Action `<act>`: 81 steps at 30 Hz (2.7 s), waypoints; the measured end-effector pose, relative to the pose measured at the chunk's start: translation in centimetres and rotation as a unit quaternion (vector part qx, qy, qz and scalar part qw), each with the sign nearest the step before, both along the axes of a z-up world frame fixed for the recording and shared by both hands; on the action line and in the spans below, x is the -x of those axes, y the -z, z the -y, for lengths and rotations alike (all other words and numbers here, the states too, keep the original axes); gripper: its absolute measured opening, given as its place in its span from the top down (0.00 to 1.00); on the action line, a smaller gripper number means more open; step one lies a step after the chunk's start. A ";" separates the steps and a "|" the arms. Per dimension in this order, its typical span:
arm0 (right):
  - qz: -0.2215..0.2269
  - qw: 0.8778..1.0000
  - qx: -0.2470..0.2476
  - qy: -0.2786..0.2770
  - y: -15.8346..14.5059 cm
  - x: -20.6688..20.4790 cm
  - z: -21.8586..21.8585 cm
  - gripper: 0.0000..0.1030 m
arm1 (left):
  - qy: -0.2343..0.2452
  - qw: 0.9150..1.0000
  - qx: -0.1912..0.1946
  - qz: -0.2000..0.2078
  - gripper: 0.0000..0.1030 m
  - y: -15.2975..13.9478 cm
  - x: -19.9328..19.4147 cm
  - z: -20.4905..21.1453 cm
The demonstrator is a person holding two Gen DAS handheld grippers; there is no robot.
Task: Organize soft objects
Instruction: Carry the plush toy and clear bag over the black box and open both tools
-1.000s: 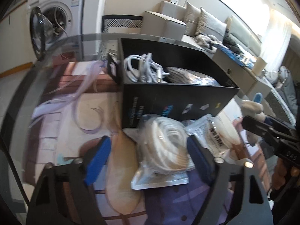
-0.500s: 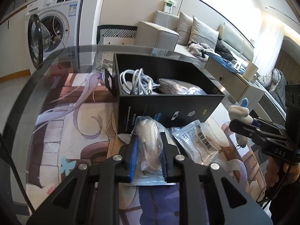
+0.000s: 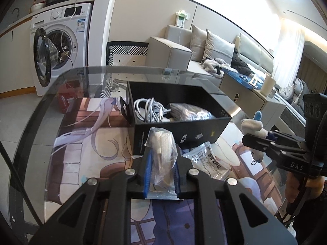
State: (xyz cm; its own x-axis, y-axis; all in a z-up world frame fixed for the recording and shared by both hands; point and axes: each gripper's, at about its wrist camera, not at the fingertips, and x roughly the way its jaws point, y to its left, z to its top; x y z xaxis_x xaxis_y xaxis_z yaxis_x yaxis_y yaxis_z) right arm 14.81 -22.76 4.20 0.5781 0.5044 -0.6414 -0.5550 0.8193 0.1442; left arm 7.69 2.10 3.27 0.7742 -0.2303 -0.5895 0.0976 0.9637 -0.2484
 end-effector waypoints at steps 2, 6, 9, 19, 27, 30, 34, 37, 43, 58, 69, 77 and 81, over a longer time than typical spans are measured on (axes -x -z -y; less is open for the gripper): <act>0.003 1.000 -0.002 -0.002 -0.3 0.1 0.0 0.65 | -0.004 1.000 0.002 0.007 0.85 -0.4 0.2 -0.2; 0.009 1.000 -0.004 -0.006 -0.9 0.0 -0.2 0.65 | -0.006 1.000 0.004 0.021 0.85 -1.5 0.4 -0.2; 0.013 1.000 -0.009 -0.009 -1.5 0.0 -0.3 0.65 | -0.008 0.999 0.010 0.031 0.85 -2.3 0.3 -0.3; 0.022 0.999 -0.043 -0.025 -3.8 -1.0 -1.0 0.65 | -0.017 0.998 0.028 0.049 0.85 -3.9 -1.3 -0.5; 0.019 0.997 -0.072 -0.038 -4.5 -2.8 -2.3 0.65 | -0.018 0.997 0.052 0.047 0.85 -4.0 -3.8 -0.6; 0.018 0.996 -0.077 -0.047 -4.6 -3.3 -3.1 0.65 | -0.021 0.997 0.057 0.049 0.85 -4.1 -4.5 -0.6; 0.015 0.995 -0.084 -0.055 -4.5 -4.3 -3.9 0.65 | -0.025 0.997 0.059 0.052 0.85 -4.2 -5.3 -0.6; 0.010 0.993 -0.098 -0.058 -4.2 -5.3 -4.3 0.65 | -0.029 0.996 0.061 0.052 0.85 -4.0 -5.9 -0.6; 0.004 0.992 -0.118 -0.055 -3.6 -6.8 -5.1 0.65 | -0.030 0.996 0.069 0.045 0.85 -3.3 -7.6 -0.7; -0.025 0.995 -0.097 -0.021 -0.2 -10.7 -5.8 0.65 | -0.027 0.999 0.043 0.011 0.85 -0.6 -10.4 0.4; 0.018 0.999 -0.047 -0.006 -0.4 -11.1 -6.5 0.52 | -0.025 1.000 -0.015 -0.001 0.55 -0.1 -10.6 1.4; 0.045 0.998 -0.035 0.008 -1.7 -9.7 -4.5 0.34 | -0.028 0.999 -0.034 0.015 0.20 -0.9 -9.0 1.1; 0.048 0.998 -0.030 0.013 -1.8 -8.3 -3.3 0.13 | -0.037 0.998 -0.035 0.026 0.04 -1.4 -7.9 0.6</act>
